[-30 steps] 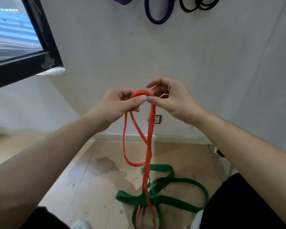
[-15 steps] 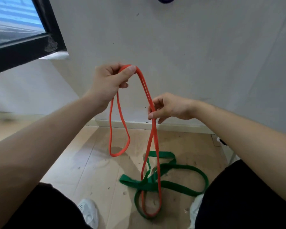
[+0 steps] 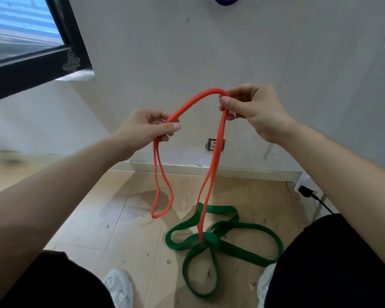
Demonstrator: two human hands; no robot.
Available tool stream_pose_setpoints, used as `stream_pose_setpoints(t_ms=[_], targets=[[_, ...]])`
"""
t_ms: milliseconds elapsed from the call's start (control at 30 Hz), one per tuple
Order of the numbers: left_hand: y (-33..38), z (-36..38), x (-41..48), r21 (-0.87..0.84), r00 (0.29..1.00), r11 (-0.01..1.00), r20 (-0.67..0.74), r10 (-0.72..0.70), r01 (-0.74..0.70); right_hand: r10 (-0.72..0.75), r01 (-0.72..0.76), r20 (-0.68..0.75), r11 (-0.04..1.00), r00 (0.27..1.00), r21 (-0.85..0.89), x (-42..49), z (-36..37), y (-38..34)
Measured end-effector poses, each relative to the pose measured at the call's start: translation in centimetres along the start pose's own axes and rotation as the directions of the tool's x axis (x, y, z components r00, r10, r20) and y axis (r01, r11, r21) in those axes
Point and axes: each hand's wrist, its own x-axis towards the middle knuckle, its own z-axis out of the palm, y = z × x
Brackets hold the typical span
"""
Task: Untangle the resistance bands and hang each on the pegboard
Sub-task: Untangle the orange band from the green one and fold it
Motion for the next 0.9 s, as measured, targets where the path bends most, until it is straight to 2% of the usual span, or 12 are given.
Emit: stream_pose_setpoints(t_ms=[133,267,400,567,733,900], targets=[[0.6,1.3,-0.3,0.018,0.995,0.999,0.091,0.029,-0.031,-0.116,0.116,-0.021,0.993,0.993,-0.034,-0.5,1.1,-0.8],[2.0,2.8,-0.2,-0.077,0.995,0.993,0.049,0.090,-0.086,-0.135,0.144,0.059,0.971,0.989,-0.189,-1.1,1.6,-1.2],[2.4,3.9,0.0,-0.065,0.993,0.992,0.029,0.114,-0.112,-0.046,0.114,0.195,0.927,0.980,-0.356,-1.6,1.9,-0.9],[2.8,4.0,-0.1,-0.020,0.988,0.988,-0.002,0.154,-0.154,0.061,0.041,0.271,0.934,0.961,-0.356,-1.4,1.7,-0.3],[3.2,3.6,-0.5,0.037,0.968,0.968,-0.049,0.248,-0.246,0.278,-0.066,0.404,0.883,0.872,-0.465,-1.5,2.3,1.7],[3.0,2.4,-0.4,-0.011,0.953,0.967,-0.171,0.249,-0.255,0.357,-0.097,0.459,0.861,0.814,-0.499,-1.3,2.8,3.9]])
